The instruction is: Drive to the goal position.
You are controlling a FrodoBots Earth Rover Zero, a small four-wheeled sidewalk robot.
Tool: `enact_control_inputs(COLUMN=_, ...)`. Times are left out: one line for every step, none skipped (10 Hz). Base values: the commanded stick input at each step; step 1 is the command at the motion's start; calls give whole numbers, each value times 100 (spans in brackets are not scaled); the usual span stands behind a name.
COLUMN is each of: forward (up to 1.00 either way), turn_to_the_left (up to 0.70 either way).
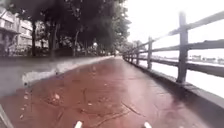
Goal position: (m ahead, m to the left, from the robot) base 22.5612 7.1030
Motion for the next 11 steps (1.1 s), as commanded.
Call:
enact_control_inputs(forward=50, turn_to_the_left=5)
enact_control_inputs(forward=50, turn_to_the_left=16)
enact_control_inputs(forward=50, turn_to_the_left=16)
enact_control_inputs(forward=50, turn_to_the_left=7)
enact_control_inputs(forward=50, turn_to_the_left=6)
enact_control_inputs(forward=50, turn_to_the_left=7)
enact_control_inputs(forward=50, turn_to_the_left=5)
enact_control_inputs(forward=50, turn_to_the_left=1)
enact_control_inputs(forward=50, turn_to_the_left=0)
enact_control_inputs(forward=50, turn_to_the_left=0)
enact_control_inputs(forward=50, turn_to_the_left=0)
